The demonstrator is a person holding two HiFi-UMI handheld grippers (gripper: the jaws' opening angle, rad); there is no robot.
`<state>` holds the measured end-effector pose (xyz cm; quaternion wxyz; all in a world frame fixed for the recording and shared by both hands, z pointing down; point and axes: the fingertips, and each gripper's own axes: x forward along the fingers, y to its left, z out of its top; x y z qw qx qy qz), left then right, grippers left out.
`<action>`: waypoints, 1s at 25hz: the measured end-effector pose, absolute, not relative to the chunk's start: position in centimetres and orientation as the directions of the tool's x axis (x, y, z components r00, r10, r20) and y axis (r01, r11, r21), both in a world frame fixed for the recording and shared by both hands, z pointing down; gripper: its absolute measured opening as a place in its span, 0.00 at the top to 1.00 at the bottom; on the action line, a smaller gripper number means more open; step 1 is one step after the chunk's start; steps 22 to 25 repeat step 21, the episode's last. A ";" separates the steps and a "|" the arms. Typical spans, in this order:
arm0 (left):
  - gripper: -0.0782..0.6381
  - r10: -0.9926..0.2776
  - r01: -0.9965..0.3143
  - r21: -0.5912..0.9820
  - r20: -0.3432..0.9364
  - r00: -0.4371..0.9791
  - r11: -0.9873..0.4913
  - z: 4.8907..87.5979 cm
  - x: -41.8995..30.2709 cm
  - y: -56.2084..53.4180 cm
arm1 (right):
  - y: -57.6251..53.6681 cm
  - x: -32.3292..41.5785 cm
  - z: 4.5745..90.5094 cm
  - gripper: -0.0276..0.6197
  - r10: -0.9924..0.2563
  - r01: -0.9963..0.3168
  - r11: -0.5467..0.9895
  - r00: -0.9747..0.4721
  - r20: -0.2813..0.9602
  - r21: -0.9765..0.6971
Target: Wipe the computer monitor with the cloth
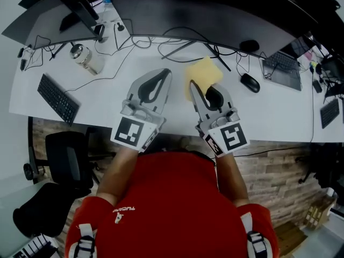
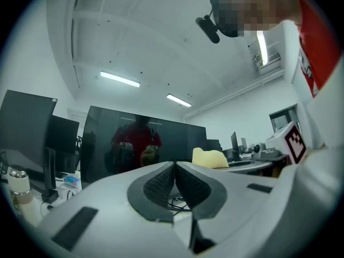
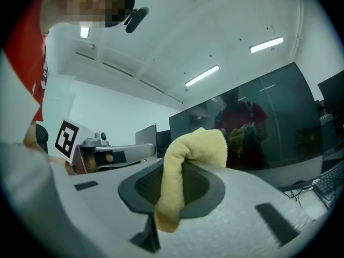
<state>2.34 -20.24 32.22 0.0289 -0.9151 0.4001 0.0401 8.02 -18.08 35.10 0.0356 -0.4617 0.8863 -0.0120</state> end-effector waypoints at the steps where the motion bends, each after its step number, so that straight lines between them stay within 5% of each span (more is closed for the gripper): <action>1: 0.87 -0.729 -0.733 -0.022 -0.095 0.678 -0.679 32.3 2.6 -20.0 | -17.7 8.3 35.2 0.86 -0.821 -0.819 0.571 -0.569 -0.051 -0.052; 25: 0.87 -0.727 -0.733 -0.048 -0.092 0.680 -0.679 31.7 3.8 -17.3 | -15.4 9.6 34.8 0.86 -0.820 -0.817 0.572 -0.567 -0.082 -0.068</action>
